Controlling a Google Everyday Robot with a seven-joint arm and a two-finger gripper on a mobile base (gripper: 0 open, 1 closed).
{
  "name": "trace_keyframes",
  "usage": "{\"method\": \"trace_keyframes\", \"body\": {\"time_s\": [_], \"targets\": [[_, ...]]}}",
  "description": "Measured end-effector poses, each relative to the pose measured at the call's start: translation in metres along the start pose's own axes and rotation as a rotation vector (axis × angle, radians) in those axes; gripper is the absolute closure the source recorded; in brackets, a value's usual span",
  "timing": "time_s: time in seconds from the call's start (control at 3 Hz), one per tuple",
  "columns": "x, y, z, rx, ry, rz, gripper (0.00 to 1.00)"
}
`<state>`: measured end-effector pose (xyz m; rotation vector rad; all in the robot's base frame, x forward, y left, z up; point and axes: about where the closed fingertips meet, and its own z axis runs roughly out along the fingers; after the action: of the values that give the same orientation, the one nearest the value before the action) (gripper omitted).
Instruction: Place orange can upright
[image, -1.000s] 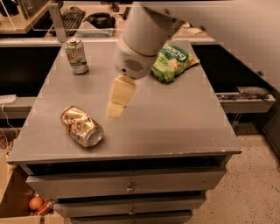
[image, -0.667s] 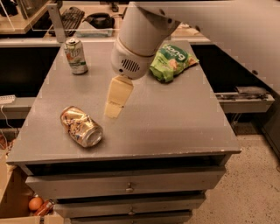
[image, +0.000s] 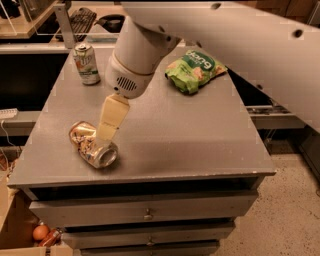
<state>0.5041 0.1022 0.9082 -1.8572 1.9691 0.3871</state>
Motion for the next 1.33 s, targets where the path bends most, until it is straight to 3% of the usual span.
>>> {"method": "trace_keyframes", "body": {"time_s": [0.33,0.67,1.0,1.33], "targets": [[-0.023,-0.009,0.032,0.004,-0.039,0.067,0.0],[-0.035,-0.012,0.054,0.018,-0.05,0.188,0.0],[-0.038,-0.01,0.068,0.041,-0.043,0.298,0.0],[-0.041,-0.003,0.077,0.078,0.016,0.369,0.0]]}}
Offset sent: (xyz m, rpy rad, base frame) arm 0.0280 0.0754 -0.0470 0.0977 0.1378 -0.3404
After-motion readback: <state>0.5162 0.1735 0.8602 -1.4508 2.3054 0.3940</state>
